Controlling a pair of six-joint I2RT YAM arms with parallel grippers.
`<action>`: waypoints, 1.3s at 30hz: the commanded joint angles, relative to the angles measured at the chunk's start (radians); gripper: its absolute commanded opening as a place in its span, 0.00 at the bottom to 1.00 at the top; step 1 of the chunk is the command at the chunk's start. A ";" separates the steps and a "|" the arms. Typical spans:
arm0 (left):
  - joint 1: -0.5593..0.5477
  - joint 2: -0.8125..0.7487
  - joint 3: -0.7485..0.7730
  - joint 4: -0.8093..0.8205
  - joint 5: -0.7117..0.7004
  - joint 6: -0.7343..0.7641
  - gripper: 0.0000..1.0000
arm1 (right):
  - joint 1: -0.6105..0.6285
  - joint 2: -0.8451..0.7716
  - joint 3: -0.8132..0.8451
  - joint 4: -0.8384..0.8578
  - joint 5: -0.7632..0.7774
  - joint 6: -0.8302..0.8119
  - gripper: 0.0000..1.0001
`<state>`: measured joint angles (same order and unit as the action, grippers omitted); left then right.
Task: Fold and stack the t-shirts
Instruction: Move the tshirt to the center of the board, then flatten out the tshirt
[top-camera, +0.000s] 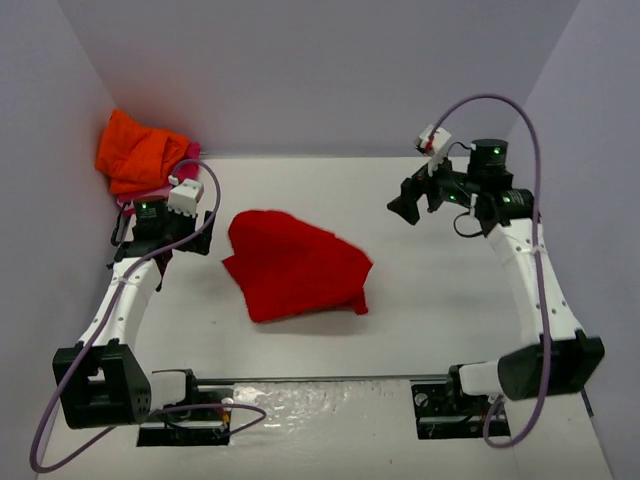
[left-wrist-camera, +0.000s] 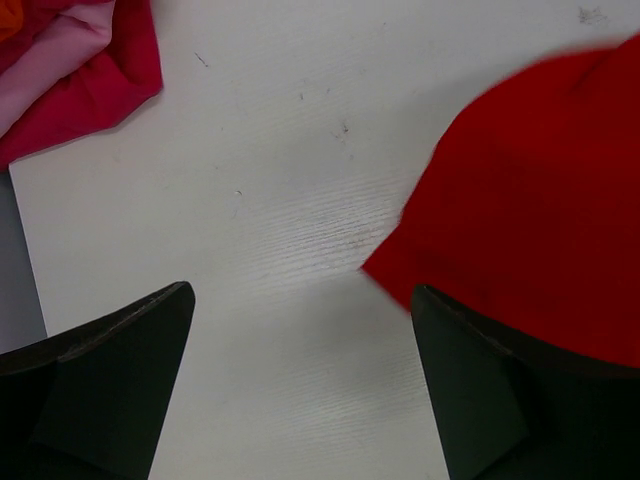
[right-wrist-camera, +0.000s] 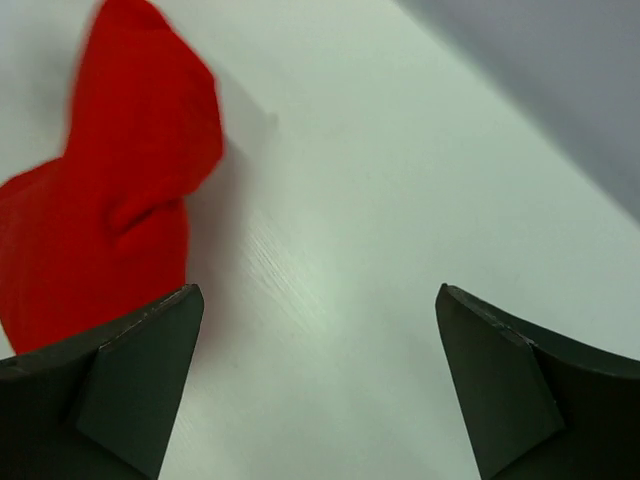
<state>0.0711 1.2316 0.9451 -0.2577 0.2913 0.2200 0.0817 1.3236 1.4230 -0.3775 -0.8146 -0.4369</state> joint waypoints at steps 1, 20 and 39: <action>-0.010 -0.023 0.029 0.040 0.006 0.020 0.88 | 0.016 0.155 -0.072 -0.012 0.281 -0.057 1.00; -0.187 0.293 0.226 -0.235 0.015 0.119 0.70 | 0.248 0.164 -0.195 -0.043 0.444 -0.081 1.00; -0.383 0.690 0.474 -0.549 -0.047 0.205 0.01 | 0.266 0.112 -0.231 -0.040 0.468 -0.072 1.00</action>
<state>-0.2293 1.9302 1.3615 -0.7278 0.2625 0.3885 0.3410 1.4798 1.2081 -0.4285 -0.3626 -0.5060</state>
